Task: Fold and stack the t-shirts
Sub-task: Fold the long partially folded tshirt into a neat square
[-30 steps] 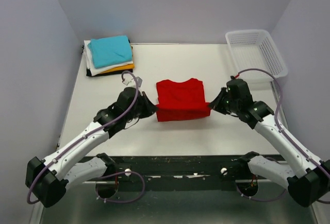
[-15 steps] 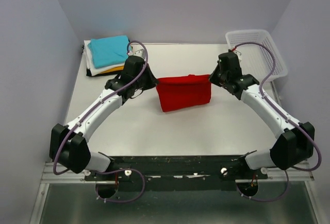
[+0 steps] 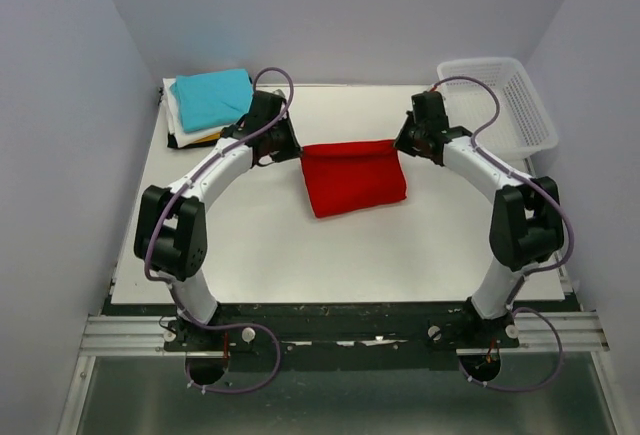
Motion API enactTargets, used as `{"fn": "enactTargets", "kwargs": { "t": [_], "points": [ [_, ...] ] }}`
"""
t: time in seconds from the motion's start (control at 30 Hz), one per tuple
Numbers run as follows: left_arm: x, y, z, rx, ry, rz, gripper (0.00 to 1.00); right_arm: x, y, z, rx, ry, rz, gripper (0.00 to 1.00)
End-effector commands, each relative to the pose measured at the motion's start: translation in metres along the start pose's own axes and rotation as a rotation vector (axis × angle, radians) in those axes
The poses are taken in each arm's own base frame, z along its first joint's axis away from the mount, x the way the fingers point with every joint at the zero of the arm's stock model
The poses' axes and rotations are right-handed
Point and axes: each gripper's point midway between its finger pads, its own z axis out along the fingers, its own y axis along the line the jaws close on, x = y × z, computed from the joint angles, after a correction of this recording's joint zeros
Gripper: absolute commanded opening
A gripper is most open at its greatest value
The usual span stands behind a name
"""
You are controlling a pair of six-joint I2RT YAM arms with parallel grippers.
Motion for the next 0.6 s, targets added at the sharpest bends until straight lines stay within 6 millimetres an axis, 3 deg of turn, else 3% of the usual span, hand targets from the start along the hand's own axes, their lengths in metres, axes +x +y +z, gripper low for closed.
{"fn": "enactTargets", "kwargs": {
  "t": [0.0, 0.17, 0.2, 0.27, 0.33, 0.37, 0.4, 0.5, 0.57],
  "points": [
    [-0.014, 0.017, 0.017, -0.025, 0.034, -0.021, 0.0, -0.011, 0.005, 0.029, -0.03, -0.012, -0.015, 0.01],
    [-0.018, 0.024, 0.044, -0.018, 0.108, -0.041, 0.0, -0.007, -0.002, 0.061, 0.013, 0.0, 0.01, 0.09],
    [-0.017, 0.028, 0.05, -0.024, 0.126, -0.048, 0.08, -0.007, -0.003, 0.068, 0.013, -0.002, 0.016, 0.12],
    [-0.019, 0.032, 0.06, -0.03, 0.145, -0.053, 0.43, -0.012, 0.001, 0.08, -0.003, -0.01, 0.019, 0.25],
    [-0.025, 0.031, 0.063, -0.032, 0.156, -0.053, 0.71, -0.019, 0.005, 0.088, -0.007, -0.011, 0.016, 0.47],
    [-0.031, 0.028, 0.062, -0.025, 0.146, -0.043, 0.96, -0.023, 0.007, 0.09, -0.009, -0.011, 0.011, 0.6],
    [-0.036, 0.024, 0.059, -0.018, 0.139, -0.036, 0.98, -0.026, 0.01, 0.09, -0.008, -0.011, 0.01, 0.72],
    [-0.044, 0.005, 0.042, 0.051, 0.12, -0.02, 0.99, -0.035, 0.016, 0.074, -0.027, -0.018, 0.018, 0.92],
    [-0.04, -0.007, 0.031, 0.114, 0.113, -0.015, 0.99, -0.032, 0.026, 0.059, -0.097, -0.019, 0.024, 0.97]
  ]
}}
